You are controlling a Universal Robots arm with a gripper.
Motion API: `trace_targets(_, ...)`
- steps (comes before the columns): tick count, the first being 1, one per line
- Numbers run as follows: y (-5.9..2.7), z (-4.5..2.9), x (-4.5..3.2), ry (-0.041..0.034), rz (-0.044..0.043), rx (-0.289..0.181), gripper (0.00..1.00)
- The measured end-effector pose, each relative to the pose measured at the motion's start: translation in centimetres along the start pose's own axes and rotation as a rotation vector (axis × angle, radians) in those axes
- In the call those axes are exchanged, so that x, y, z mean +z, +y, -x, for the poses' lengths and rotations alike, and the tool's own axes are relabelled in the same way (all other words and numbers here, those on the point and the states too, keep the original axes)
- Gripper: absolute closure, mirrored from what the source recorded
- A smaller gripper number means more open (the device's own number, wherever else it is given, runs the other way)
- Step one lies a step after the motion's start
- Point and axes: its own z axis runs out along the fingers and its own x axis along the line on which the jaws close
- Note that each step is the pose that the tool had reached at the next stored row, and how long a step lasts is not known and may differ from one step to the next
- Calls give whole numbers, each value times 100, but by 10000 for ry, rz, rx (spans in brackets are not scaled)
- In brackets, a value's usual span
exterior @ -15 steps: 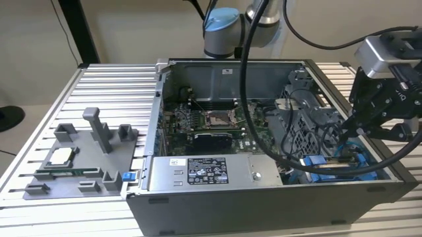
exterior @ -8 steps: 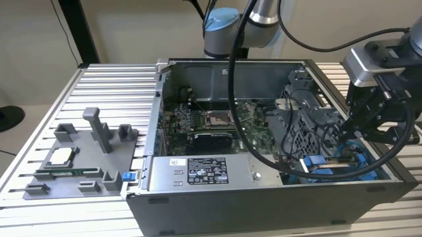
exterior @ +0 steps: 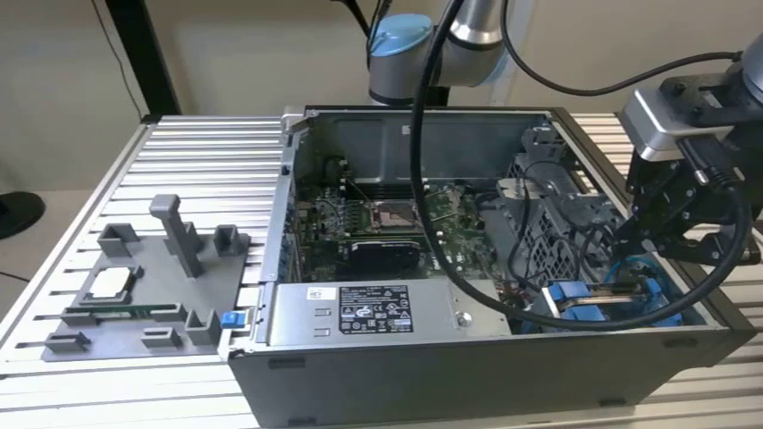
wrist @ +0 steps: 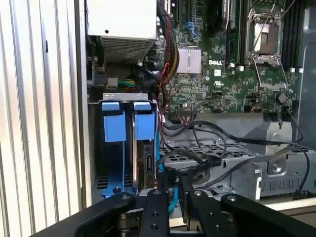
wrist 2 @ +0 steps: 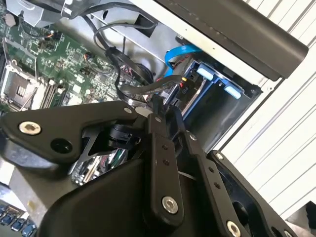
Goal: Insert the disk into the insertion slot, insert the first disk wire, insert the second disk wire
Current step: 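Insert the second disk wire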
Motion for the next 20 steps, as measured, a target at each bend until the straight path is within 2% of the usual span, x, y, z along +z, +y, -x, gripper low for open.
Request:
trace_targets(5,50,-10,34,-6,-132,-31,0)
trace_targets(8,83,-14,46,-12,-269,-63,0)
trace_targets(9,88,-16,50,-13,-323,-75,100)
trace_targets(11,90,-21,75,-13,-387,-92,100)
trace_targets(15,90,-83,115,12,-387,-92,100)
trace_targets(16,88,-105,114,32,-372,-90,100)
trace_targets(20,87,-154,113,114,-176,-49,100)
